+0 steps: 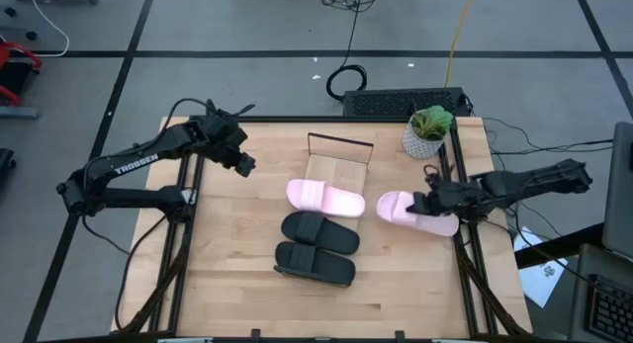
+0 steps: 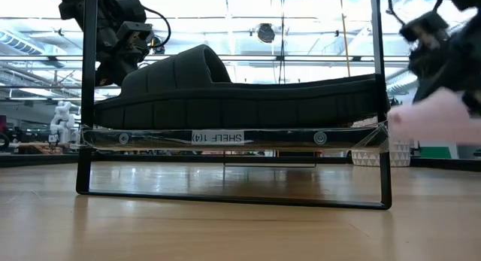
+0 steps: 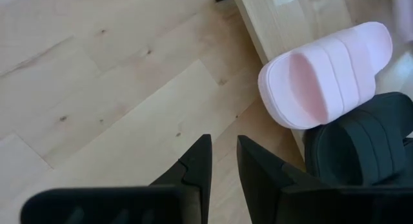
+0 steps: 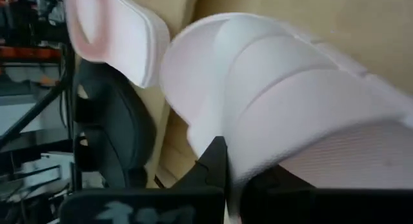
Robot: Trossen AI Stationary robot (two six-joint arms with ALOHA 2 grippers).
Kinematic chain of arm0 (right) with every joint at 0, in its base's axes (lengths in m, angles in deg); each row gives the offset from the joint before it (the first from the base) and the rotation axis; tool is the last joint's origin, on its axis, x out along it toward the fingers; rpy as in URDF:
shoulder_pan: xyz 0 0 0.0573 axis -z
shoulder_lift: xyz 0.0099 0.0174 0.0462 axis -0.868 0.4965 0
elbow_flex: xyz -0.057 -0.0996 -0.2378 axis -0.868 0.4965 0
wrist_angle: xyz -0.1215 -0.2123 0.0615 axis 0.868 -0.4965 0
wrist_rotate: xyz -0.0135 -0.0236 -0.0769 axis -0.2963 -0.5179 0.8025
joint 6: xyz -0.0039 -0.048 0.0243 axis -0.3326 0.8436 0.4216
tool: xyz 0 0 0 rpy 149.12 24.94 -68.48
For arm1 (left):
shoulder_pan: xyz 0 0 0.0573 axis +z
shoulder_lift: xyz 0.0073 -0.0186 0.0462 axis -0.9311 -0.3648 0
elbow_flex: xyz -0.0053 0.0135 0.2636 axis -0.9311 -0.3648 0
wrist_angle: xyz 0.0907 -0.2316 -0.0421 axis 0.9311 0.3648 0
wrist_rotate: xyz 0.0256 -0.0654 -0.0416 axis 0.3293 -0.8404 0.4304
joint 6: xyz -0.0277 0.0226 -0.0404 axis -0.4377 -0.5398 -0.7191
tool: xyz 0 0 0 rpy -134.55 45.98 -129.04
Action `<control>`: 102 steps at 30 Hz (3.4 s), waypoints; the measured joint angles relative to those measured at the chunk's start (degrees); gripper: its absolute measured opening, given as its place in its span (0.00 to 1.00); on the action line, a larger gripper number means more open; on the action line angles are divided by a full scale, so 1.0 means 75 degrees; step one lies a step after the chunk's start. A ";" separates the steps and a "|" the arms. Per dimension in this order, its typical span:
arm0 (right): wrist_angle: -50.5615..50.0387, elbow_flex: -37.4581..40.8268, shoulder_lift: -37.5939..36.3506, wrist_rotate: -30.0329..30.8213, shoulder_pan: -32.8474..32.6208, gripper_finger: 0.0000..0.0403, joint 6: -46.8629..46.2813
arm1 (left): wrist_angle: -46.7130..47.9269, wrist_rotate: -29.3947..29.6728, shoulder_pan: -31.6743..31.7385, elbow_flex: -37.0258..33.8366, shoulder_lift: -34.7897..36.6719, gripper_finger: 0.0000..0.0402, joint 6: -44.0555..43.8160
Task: Pick and place slides into the shelf
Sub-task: Put the pink slide on the shelf
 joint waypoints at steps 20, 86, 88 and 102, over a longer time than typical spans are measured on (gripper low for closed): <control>0.7142 -0.2140 0.4134 0.0035 0.2067 0.00 0.4530 | -0.0408 -0.0072 0.0003 0.0000 0.0000 0.17 -0.0275; 0.6067 -0.4799 0.9390 -0.2842 0.4112 0.00 0.4416 | -0.0428 -0.0020 -0.0003 0.0000 0.0000 0.17 -0.0239; 0.6046 -0.4799 0.9384 -0.2828 0.4137 0.00 0.4422 | -0.0428 -0.0020 -0.0003 0.0000 0.0000 0.17 -0.0239; 0.6418 -0.4840 0.9786 -0.3036 0.4109 0.00 0.4157 | -0.0433 -0.0020 -0.0003 0.0000 0.0000 0.17 -0.0235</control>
